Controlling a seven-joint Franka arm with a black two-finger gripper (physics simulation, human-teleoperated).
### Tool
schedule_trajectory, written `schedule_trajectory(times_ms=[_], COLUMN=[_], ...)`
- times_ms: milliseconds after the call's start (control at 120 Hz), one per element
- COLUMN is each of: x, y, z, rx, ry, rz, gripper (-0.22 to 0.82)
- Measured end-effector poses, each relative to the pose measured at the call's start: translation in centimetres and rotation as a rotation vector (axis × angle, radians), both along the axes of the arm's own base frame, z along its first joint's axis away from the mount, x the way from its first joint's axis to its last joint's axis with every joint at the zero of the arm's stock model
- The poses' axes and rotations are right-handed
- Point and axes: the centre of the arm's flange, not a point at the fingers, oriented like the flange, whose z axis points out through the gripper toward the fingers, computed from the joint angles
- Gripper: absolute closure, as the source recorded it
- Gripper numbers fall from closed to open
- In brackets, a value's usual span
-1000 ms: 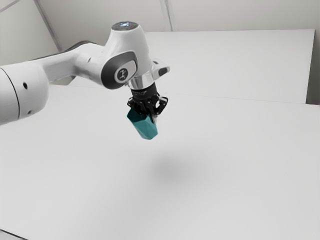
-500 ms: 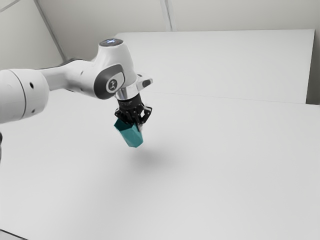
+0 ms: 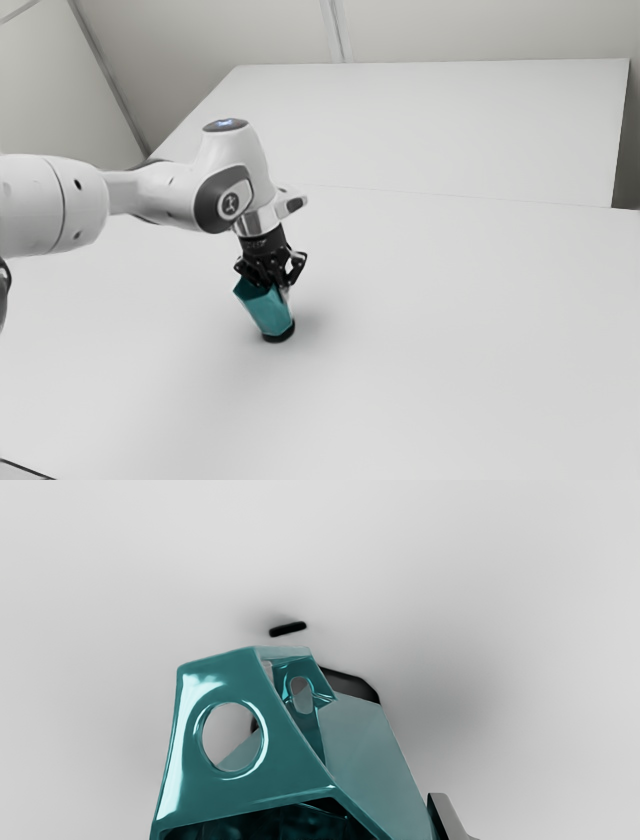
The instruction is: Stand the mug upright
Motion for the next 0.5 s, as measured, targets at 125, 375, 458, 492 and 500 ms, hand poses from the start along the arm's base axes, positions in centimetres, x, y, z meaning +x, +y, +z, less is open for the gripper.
schedule_trajectory(times_ms=[125, 375, 458, 492, 500], x=[0.2, 0.4, 0.4, 0.4, 0.4], y=[0.0, 0.0, -0.1, -0.1, -0.1], z=[-0.8, -1.7, -1.4, -1.3, -1.2], rx=[-0.004, -0.006, -0.016, -0.020, -0.020], ry=[0.003, 0.003, 0.002, 0.001, 0.001], rz=[-0.002, -0.006, -0.005, -0.005, -0.005], gripper=[0.78, 0.76, 0.57, 0.49, 0.47])
